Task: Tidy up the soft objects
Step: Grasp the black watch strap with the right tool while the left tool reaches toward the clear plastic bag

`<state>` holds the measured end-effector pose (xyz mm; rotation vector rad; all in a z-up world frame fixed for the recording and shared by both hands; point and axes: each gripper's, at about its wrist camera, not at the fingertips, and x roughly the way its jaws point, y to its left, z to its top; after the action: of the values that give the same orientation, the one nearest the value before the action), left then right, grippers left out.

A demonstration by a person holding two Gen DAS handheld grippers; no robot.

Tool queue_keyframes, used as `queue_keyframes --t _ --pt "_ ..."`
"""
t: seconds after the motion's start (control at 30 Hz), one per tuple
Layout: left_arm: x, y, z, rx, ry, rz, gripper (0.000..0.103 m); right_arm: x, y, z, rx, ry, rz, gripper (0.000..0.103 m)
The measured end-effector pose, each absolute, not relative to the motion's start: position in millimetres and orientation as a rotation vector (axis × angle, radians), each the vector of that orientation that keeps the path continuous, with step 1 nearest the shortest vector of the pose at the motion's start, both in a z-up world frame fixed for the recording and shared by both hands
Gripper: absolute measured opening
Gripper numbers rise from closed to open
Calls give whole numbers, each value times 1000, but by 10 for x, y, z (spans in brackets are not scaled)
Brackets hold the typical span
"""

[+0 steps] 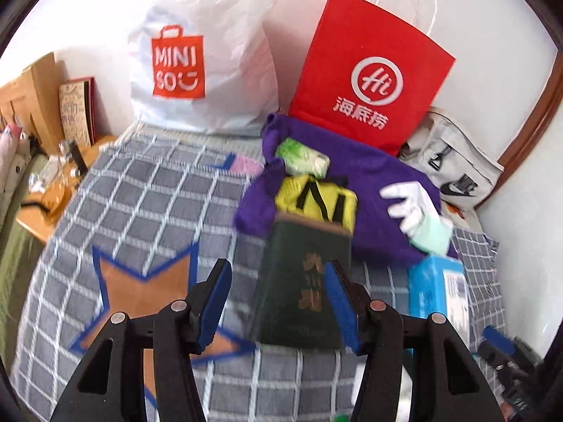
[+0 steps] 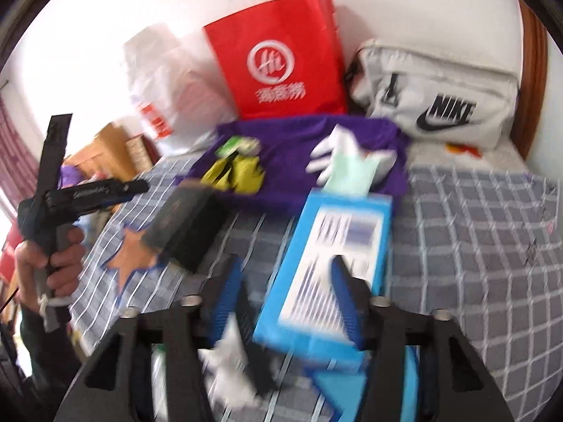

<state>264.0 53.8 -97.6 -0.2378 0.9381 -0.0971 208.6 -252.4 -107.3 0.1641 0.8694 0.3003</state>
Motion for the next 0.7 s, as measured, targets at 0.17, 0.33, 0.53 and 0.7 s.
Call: queue_keyframes --t 0.17,0.33,0.53,0.7 --pt "2278 540 -1064 -244 947 -112 53 1737 -2388 -1268 123 909 339 39" --pt "1967 582 -1181 -273 948 -121 53 1579 -2278 -1460 81 934 382 38" --pt "1751 560 -1370 -248 980 -123 53 1630 -2249 -1706 58 981 405 38" --pt "1673 572 -1431 -244 989 -122 53 1721 -2213 -1893 54 1026 448 38"
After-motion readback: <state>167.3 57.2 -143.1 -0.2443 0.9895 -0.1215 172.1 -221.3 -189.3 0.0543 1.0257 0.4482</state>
